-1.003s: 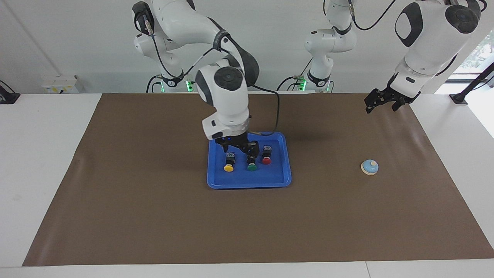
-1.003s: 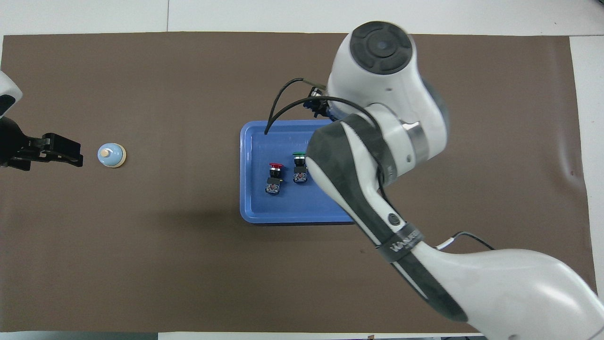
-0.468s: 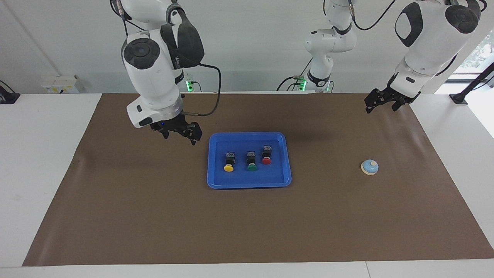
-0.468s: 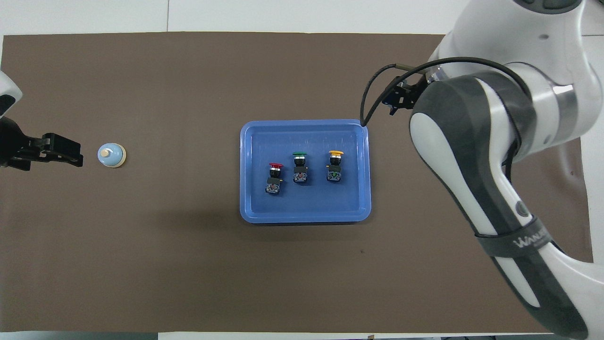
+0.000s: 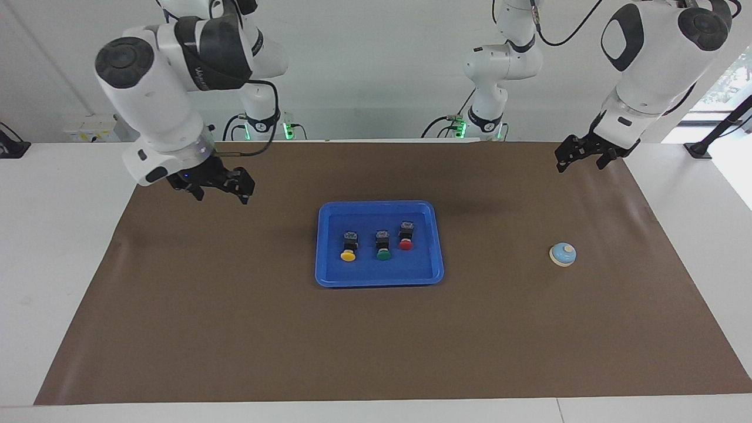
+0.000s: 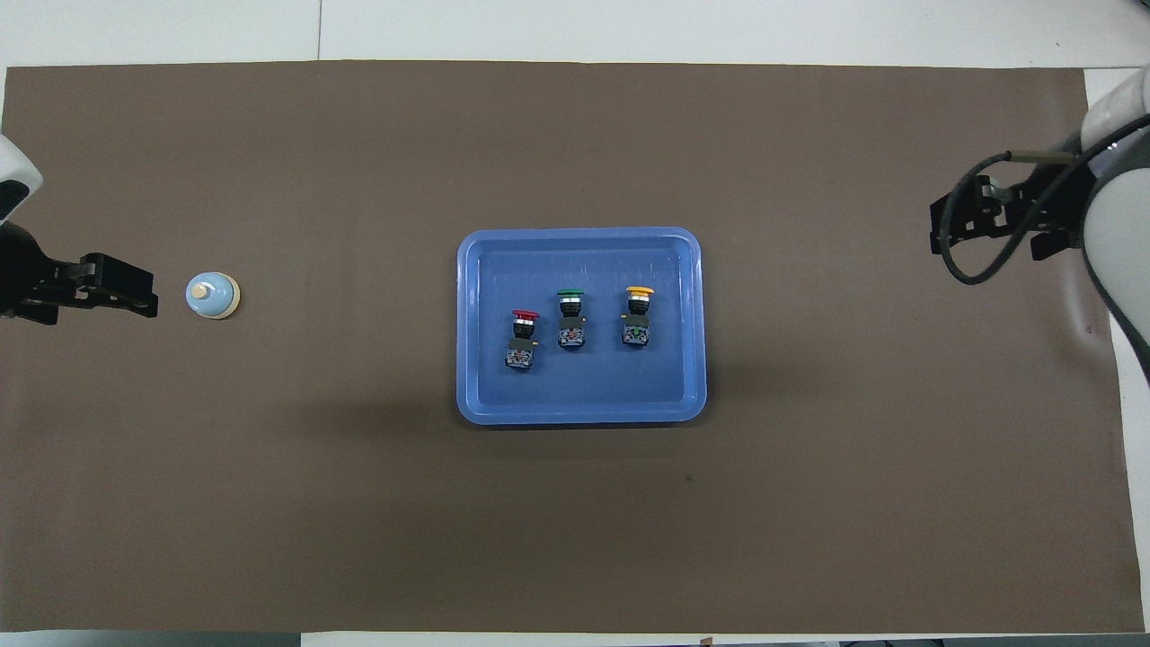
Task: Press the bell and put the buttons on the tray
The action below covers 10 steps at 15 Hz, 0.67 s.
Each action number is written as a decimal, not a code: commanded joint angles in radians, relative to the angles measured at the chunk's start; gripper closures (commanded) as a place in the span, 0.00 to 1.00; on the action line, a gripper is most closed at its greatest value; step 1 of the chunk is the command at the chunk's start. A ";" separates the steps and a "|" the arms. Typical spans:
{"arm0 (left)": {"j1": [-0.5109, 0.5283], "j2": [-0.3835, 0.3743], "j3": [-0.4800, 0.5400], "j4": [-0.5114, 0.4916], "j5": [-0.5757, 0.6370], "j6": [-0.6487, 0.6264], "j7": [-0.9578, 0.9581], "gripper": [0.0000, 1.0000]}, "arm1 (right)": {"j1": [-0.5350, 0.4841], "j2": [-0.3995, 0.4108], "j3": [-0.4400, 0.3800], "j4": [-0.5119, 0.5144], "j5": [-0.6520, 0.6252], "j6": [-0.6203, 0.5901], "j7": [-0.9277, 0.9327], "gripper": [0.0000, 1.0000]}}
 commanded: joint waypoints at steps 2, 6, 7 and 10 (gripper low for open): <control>-0.003 -0.010 0.004 0.004 -0.006 -0.013 -0.006 0.00 | -0.008 -0.134 0.016 -0.160 -0.001 0.023 -0.017 0.00; -0.001 -0.010 0.004 0.004 -0.005 -0.013 -0.006 0.00 | -0.029 -0.132 0.016 -0.164 0.001 0.054 -0.046 0.00; -0.001 -0.010 0.004 0.004 -0.005 -0.013 -0.006 0.00 | -0.041 -0.131 0.016 -0.164 0.002 0.077 -0.067 0.00; -0.001 -0.010 0.004 0.004 -0.006 -0.013 -0.006 0.00 | -0.051 -0.129 0.016 -0.164 0.002 0.075 -0.080 0.00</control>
